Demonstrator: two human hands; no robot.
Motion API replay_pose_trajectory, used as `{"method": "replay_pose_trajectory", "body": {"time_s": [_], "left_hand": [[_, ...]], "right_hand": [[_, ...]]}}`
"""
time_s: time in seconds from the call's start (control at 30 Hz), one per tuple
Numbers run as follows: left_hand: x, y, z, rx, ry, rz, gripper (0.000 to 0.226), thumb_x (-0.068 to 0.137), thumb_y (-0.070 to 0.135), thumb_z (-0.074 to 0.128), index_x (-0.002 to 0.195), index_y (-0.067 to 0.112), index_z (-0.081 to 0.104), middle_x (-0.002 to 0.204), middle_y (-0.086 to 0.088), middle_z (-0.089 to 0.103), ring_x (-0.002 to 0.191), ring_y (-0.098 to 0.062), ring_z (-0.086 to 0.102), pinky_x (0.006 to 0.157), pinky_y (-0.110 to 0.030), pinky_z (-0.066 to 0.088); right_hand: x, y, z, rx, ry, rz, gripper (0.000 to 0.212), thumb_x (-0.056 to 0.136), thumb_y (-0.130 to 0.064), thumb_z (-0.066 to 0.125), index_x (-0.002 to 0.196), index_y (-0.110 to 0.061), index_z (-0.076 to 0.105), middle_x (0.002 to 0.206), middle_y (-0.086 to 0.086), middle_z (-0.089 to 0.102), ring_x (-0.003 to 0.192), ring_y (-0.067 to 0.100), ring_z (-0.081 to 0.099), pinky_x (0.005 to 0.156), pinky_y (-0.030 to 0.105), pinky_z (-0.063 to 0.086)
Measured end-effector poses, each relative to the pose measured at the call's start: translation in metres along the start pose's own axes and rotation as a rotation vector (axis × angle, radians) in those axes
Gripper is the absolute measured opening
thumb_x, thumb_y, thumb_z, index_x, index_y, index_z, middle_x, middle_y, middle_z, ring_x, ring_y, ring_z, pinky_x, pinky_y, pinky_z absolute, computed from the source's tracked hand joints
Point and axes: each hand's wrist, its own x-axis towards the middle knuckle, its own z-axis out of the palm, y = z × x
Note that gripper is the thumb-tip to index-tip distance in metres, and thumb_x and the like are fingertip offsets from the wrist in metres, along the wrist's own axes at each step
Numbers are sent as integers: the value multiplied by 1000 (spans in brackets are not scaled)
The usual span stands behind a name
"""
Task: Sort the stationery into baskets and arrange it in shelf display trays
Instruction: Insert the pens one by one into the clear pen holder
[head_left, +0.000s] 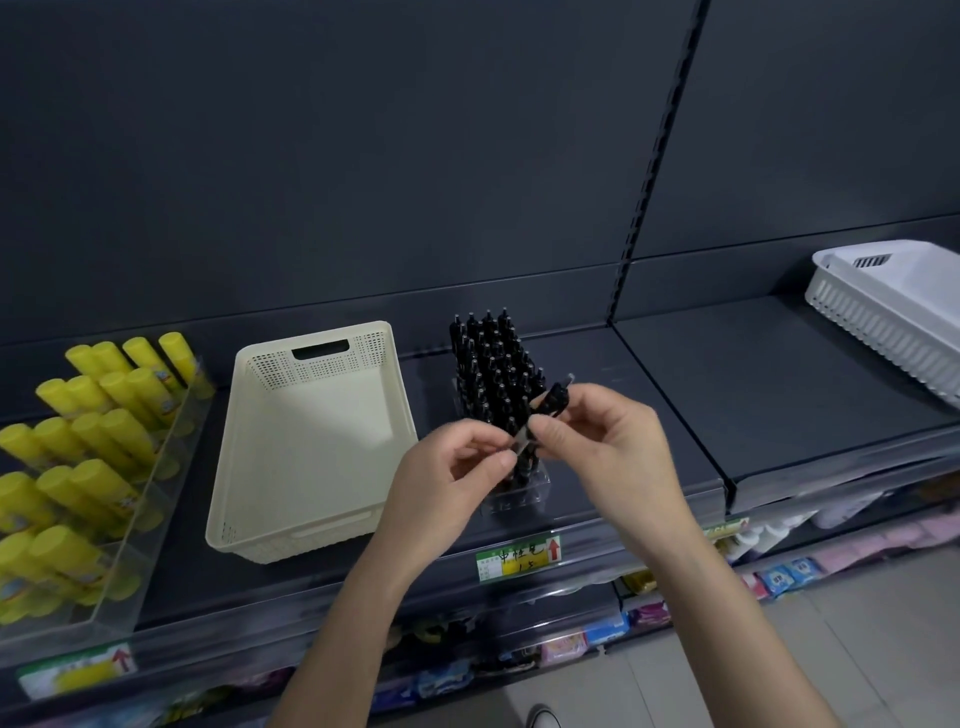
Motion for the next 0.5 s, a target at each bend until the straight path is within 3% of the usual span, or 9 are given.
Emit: {"method": "replay_pose_trajectory", "body": {"time_s": [0.13,0.23,0.33,0.5], "left_hand": [[1,-19,-22,262,184,19,14,86,22,66,91,35,64,89,19,65,85,6,60,74,-5,43],[-1,-45,-39,519,204,-29,5,89,20,62,94,22,65,91,9,62,84,-9,57,77,-24,44],[-5,-63,-44,711,112,-103,14,95,28,50,87,23,61,82,7,58,75,-13,54,66,-29,41],[-3,-67,-40,846,92,-138,27,97,30,39,75,23,55,67,4,55,63,-12,51,51,-24,34]], "right_hand": [[6,5,-19,-140,155,-24,10,83,-14,69,77,-23,68,73,-4,69,69,13,66,67,23,54],[11,12,-21,-378,229,-45,12,84,-15,66,77,-25,64,66,-12,65,69,-1,60,62,8,45],[14,24,-14,-448,234,-42,10,85,-14,65,81,-23,64,72,-12,65,72,1,60,63,10,45],[15,45,-8,-575,189,-52,7,87,-16,64,85,-10,66,78,0,66,73,13,63,66,23,51]]}}
